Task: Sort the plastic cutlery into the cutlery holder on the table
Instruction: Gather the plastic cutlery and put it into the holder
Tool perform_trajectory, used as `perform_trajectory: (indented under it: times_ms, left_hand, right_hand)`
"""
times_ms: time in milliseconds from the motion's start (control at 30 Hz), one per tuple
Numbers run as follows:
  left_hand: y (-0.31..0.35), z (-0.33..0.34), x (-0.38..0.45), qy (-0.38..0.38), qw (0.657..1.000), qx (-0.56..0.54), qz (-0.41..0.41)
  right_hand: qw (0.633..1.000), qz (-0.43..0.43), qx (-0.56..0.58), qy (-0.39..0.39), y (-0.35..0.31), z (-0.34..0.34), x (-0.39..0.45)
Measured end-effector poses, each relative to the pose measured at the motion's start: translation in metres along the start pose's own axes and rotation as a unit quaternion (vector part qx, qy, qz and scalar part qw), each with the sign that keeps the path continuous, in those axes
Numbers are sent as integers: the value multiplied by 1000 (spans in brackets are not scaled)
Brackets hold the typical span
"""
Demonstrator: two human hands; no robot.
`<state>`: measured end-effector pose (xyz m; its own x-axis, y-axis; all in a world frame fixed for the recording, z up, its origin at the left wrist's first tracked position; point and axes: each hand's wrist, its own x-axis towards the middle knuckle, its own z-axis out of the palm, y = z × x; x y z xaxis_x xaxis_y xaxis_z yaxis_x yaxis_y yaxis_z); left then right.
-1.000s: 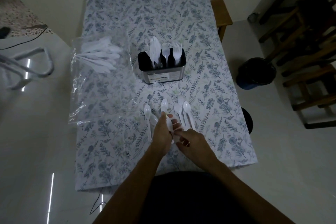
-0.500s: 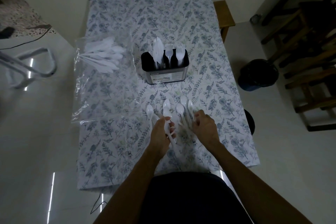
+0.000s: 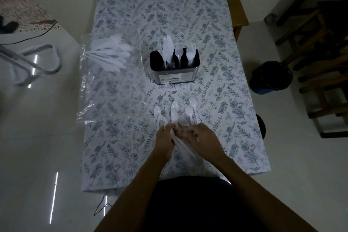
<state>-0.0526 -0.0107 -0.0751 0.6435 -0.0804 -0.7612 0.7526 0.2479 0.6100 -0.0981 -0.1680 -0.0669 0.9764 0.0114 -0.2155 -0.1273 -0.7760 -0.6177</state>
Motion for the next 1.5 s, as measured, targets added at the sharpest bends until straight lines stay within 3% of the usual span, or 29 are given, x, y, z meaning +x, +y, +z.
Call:
perform_trajectory:
  times_ms: [100,200,400,633,733,833,933,1133,1233,1333,1400,1500]
  left_hand:
    - [2,-6,-2,9,1000,-13,-1]
    - [2,-10,-2,12,999,-40,-4]
    - [1,-12,-2,4,998,-55,3]
    - [3,-1,-2,0,1000,-19,-14]
    - [6,-10,-5,19,999,-15,23]
    - [9,-22,-6,39,998,-52,26]
    - [14,-24,-9,48,996,-76,5]
    - [8,-27,-9,41,998,-37,24]
    - [8,-27,-10,28,998,-40,32]
    - [8,-24,-11,5,997,-39,62]
    - [8,-23,-11,4,996,-43,77]
    - [10,-21,-12,-9,996,-40,78]
  right_hand:
    - [992,41,-114,30,21,6,6]
    - [989,35,-140,-9,22,5,10]
    - [999,45,-2,7,8,-6,-9]
    - [989,-25,120,-80,-22,-12,-26]
    - [988,8,148,-42,-22,-10,-10]
    - [996,73,41,36,-7,-5,10]
    - [991,106,-78,9,2,1,26]
    - [986,108,-128,2,-1,2,30]
    - [989,123,-85,13,-3,-1,21]
    - [994,93,50,26,-14,-5,5]
    - [988,80,132,-31,-26,-10,-8]
    - [981,70,155,-99,-36,-10,-18]
